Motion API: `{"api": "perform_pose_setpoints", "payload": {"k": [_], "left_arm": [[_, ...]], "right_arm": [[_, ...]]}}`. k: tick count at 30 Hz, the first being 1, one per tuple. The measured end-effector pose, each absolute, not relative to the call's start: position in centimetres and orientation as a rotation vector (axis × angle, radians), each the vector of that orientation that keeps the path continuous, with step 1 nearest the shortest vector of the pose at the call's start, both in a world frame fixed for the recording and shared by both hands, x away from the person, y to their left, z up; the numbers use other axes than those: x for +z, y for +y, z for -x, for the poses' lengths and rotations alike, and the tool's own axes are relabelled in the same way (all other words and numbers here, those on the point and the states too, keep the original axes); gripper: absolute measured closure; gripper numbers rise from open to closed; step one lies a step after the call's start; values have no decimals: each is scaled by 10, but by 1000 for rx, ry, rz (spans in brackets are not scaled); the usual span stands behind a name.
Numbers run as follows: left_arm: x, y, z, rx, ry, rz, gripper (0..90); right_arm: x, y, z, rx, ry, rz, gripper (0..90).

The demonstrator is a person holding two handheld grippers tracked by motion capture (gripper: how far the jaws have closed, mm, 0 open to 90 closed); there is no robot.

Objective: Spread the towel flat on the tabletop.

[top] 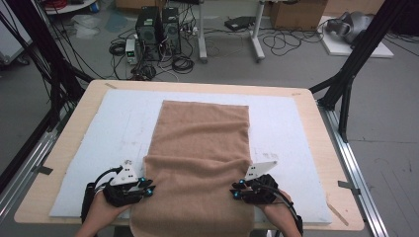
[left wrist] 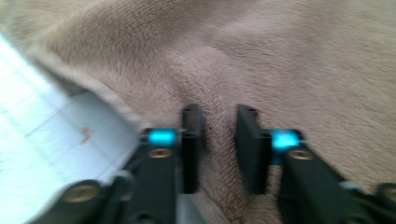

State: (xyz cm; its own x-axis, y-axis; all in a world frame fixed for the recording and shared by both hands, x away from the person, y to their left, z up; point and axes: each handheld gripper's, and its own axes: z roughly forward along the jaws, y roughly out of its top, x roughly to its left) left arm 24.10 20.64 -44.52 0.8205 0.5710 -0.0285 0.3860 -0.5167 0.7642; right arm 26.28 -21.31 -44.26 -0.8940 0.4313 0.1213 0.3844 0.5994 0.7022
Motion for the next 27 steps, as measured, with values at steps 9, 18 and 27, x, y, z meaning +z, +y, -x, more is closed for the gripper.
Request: {"api": "perform_pose_setpoints", "payload": {"k": [9,18,27], "left_arm": [[-436,213,-216,285,618,-2181,845],[-433,220,-181,258,554,-2172,744],[-432,214,-229,241,673,-2102,622]], "right_arm": [[-435,-214,-242,1198,2814,-603,874],[-430,-217,-204,1276,2864,-503,732],[-430,-217,-244,1246,2804,-604,649]]}}
